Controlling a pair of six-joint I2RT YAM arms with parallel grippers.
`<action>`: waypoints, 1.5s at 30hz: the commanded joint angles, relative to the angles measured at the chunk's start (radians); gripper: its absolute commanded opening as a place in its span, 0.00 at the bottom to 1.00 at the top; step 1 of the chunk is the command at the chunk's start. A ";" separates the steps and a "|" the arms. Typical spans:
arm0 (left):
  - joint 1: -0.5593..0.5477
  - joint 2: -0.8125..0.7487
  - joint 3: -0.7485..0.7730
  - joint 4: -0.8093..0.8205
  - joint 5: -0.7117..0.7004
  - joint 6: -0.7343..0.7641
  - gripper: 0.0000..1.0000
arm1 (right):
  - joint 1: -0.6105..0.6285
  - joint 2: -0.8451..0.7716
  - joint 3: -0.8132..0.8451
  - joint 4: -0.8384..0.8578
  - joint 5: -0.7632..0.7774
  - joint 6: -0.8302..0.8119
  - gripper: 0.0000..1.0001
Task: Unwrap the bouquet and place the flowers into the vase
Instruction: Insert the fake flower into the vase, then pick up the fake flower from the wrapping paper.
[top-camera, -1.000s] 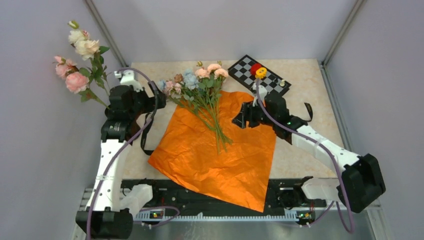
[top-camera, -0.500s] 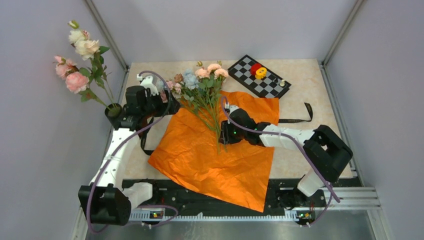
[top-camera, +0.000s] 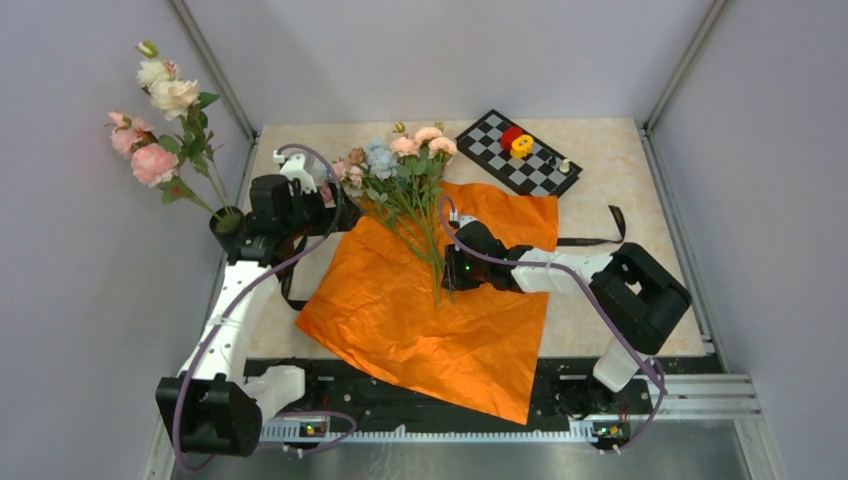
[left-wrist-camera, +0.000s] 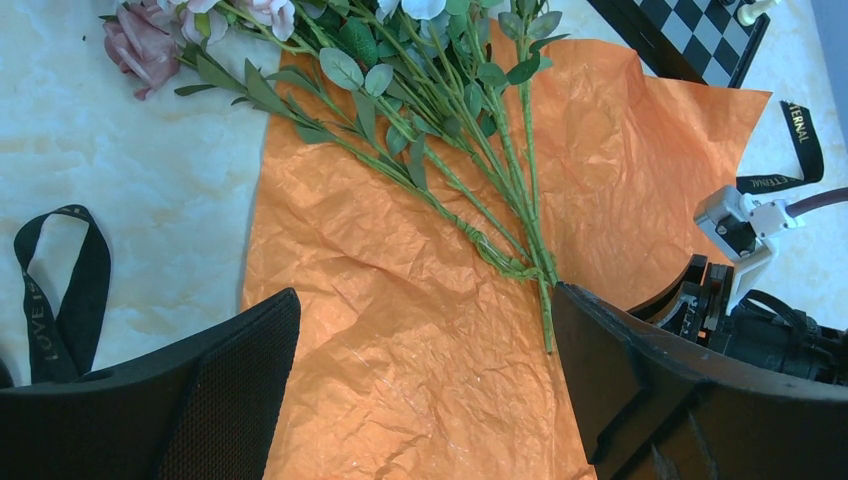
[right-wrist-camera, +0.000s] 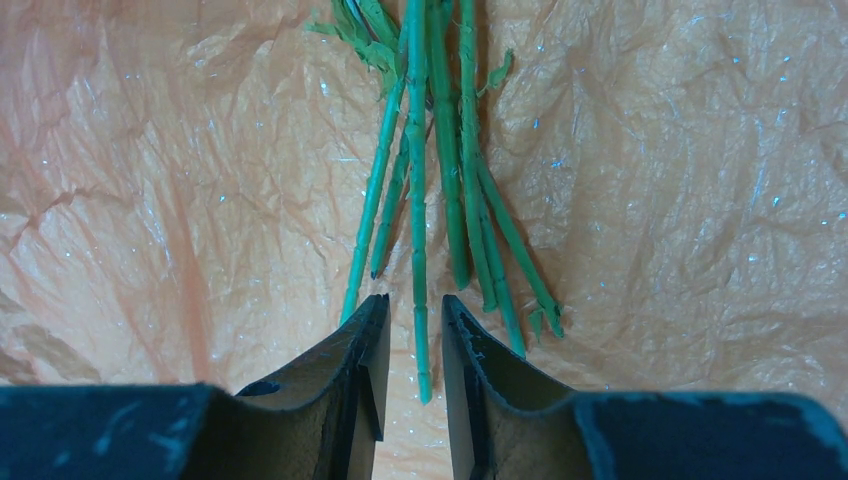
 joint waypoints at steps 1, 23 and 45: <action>-0.001 -0.010 0.002 0.032 0.021 0.010 0.99 | 0.007 0.000 0.037 0.035 0.017 -0.012 0.27; -0.001 0.007 0.006 0.028 0.030 0.006 0.99 | 0.008 0.043 0.027 0.097 -0.019 0.003 0.15; -0.001 0.027 0.009 0.023 0.037 0.008 0.99 | 0.007 0.096 0.017 0.153 0.007 0.006 0.17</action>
